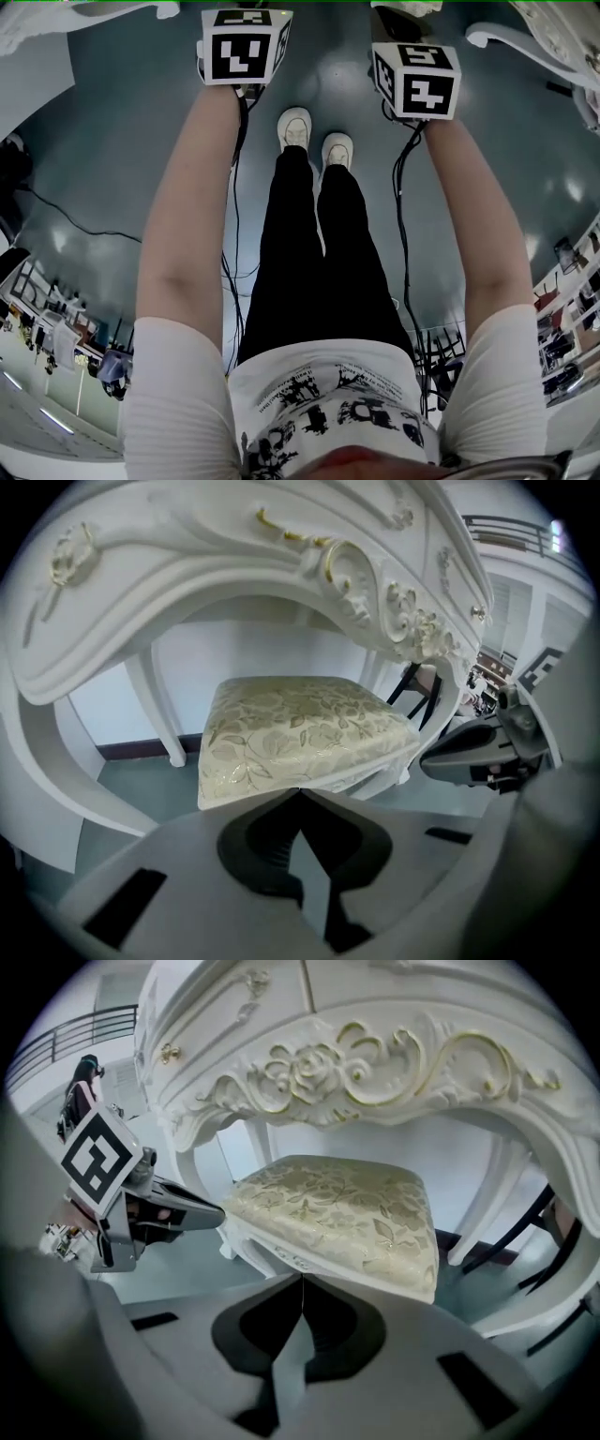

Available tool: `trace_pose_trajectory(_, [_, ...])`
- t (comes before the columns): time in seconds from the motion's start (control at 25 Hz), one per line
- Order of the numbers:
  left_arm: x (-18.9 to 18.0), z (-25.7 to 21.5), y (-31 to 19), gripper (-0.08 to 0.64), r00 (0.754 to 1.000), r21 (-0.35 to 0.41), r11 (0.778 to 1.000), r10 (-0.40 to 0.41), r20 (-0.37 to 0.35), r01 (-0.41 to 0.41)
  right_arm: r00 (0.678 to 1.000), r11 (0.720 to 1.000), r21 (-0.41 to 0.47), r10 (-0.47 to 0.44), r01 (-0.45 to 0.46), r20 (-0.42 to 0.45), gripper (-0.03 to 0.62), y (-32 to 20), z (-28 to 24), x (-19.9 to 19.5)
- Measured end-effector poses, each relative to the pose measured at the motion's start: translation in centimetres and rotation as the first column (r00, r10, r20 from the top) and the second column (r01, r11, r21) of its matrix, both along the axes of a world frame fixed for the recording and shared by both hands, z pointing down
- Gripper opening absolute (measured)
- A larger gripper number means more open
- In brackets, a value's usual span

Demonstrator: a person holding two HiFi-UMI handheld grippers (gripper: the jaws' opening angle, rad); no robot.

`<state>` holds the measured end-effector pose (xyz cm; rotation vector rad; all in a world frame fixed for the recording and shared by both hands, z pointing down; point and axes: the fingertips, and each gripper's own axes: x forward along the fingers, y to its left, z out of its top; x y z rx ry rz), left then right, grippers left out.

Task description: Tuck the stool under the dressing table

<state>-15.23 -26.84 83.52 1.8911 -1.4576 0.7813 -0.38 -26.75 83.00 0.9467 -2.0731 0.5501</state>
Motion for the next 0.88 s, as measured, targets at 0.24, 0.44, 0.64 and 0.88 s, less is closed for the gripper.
trace_pose_trajectory(0.24, [1.9, -8.7, 4.6, 0.020, 0.999, 0.067, 0.998, 0.023, -0.048, -0.020, 0.996, 0.997, 0.062, -0.043, 0.038, 0.079, 0.017, 3.6, -9.9, -0.5])
trace_pose_trajectory(0.44, [4.9, -18.6, 7.8, 0.020, 0.994, 0.192, 0.981, 0.050, -0.094, -0.031, 0.976, 0.993, 0.108, -0.074, 0.053, 0.203, 0.017, 6.7, -19.1, 0.5])
trace_pose_trajectory(0.64, [6.3, -29.7, 9.0, 0.020, 0.992, 0.331, 0.943, 0.078, -0.095, -0.043, 0.961, 0.987, 0.163, -0.038, -0.008, 0.274, 0.017, 7.5, -28.6, 2.9])
trace_pose_trajectory(0.88, [7.5, -43.2, 11.2, 0.020, 0.987, 0.466, 0.884, 0.104, -0.119, -0.037, 0.944, 0.952, 0.298, -0.037, -0.066, 0.327, 0.017, 9.8, -41.3, 4.4])
